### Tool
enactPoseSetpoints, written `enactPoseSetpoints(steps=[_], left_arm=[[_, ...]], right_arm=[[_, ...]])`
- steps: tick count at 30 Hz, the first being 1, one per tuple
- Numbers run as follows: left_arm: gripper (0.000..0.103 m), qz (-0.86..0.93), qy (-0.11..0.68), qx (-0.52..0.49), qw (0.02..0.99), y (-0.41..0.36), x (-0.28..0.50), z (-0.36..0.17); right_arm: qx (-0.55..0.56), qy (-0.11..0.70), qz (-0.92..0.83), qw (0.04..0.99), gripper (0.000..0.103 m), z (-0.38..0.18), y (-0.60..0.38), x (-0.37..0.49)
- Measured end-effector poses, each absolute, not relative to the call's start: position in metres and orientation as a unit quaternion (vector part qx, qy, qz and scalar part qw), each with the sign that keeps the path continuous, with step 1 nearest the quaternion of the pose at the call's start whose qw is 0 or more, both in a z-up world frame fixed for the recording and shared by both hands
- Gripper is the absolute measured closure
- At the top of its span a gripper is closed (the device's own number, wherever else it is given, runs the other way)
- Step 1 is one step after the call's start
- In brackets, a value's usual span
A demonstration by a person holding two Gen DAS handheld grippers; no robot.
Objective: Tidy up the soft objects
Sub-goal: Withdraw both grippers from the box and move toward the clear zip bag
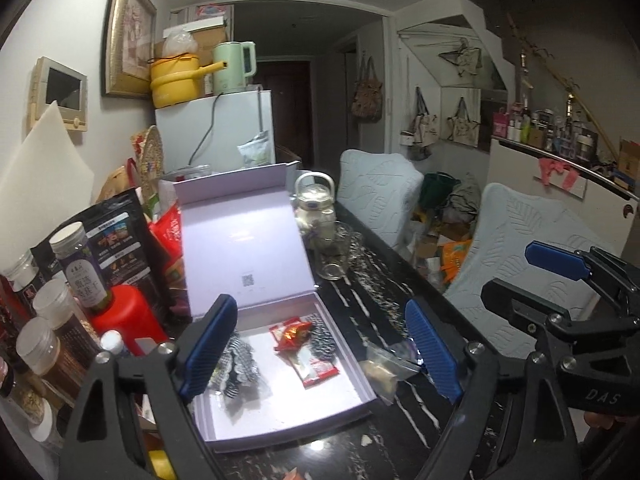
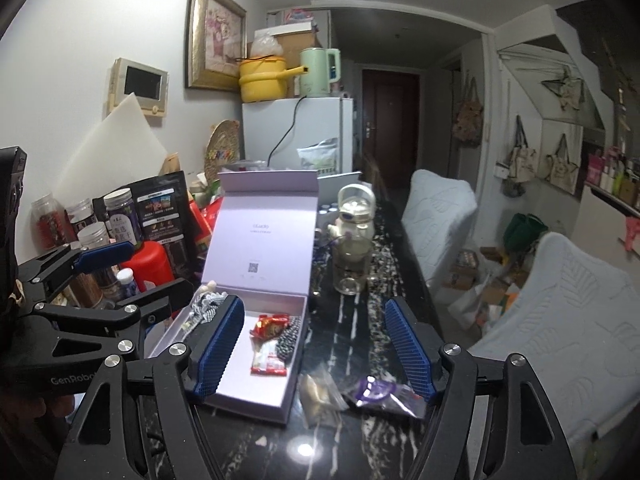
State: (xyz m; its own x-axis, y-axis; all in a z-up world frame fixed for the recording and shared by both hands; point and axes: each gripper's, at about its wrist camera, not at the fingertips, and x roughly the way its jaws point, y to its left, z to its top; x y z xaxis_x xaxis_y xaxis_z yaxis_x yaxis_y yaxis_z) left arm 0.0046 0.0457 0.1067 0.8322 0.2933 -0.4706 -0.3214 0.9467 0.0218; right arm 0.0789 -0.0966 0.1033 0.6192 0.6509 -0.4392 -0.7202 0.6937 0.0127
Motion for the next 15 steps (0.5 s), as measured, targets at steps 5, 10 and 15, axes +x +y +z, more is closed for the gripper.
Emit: enactPoseSetpoints(steps=[5,10,15], left_arm=[[0.016,0.135,0.251,-0.036,0.958,0.035,0.007,0.095],[0.016,0.107,0.264,-0.04,0.958,0.024,0.01,0.08],[0.016,0.092,0.275,-0.045,0.956,0.017,0.017,0.064]], right_arm=[[-0.078,0.213,0.367,0.902,0.027,0.097,-0.12,0.07],[-0.079,0.224,0.348,0.907,0.027,0.086,-0.137,0.068],[-0.068,0.247,0.334,0.907,0.027,0.069,-0.153,0.074]])
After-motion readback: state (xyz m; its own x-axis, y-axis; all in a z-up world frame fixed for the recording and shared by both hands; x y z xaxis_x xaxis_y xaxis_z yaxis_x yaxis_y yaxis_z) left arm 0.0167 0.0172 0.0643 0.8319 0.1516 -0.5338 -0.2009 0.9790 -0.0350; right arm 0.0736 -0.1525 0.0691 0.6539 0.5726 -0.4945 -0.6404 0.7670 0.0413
